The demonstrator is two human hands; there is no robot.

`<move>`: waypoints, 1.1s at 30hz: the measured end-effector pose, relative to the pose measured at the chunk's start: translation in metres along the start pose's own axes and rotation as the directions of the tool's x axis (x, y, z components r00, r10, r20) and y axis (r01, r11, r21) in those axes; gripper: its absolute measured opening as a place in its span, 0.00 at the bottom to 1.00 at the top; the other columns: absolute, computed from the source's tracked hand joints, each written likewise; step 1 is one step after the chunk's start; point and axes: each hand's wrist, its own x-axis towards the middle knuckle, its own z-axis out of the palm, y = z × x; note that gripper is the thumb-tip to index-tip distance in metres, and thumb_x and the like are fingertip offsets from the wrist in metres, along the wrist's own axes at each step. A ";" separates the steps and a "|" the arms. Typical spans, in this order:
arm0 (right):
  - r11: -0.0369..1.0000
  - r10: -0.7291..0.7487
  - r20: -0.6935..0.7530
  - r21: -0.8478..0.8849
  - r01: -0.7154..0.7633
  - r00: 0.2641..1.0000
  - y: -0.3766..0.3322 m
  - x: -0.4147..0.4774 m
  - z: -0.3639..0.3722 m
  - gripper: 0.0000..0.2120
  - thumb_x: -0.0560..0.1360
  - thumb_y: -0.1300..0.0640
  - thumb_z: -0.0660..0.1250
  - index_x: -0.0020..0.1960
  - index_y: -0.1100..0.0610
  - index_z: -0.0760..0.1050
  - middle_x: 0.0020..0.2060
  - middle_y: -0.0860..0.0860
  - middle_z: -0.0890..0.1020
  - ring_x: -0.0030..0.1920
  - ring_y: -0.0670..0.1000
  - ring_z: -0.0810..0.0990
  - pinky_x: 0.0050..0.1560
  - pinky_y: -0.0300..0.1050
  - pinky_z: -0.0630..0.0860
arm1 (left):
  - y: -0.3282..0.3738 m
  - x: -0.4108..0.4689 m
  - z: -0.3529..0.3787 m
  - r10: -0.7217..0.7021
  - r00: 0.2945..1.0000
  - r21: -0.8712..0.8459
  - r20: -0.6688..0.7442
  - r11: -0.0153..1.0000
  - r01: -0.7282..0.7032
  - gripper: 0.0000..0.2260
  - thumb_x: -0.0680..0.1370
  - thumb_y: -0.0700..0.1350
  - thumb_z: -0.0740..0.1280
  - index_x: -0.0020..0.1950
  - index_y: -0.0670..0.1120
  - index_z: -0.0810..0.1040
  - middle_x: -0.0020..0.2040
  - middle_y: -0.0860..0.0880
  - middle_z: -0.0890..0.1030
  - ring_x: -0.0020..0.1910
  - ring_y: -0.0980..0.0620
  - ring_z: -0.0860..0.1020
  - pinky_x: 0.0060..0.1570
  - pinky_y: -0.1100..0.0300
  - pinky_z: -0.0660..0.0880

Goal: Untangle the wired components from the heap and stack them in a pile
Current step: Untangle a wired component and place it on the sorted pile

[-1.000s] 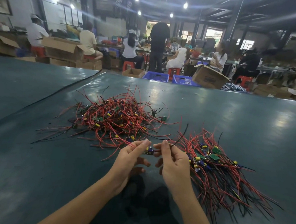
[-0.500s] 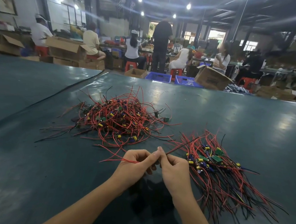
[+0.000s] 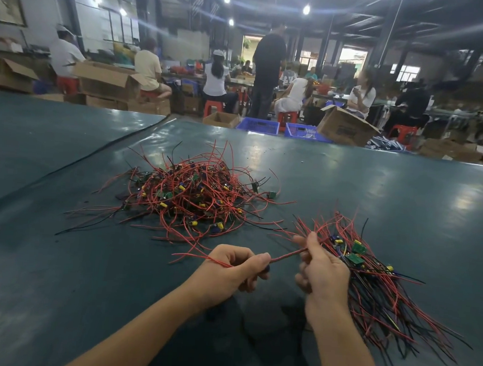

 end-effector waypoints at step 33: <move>0.975 -0.181 0.108 0.153 0.164 0.978 -0.004 -0.003 -0.004 0.14 0.78 0.54 0.67 0.37 0.55 0.86 0.26 0.47 0.72 0.22 0.43 0.61 0.21 0.34 0.58 | 0.001 0.001 -0.008 -0.228 0.940 -0.129 -0.253 0.971 0.201 0.11 0.72 0.55 0.72 0.41 0.47 0.84 0.40 0.48 0.85 0.33 0.54 0.79 0.30 0.66 0.72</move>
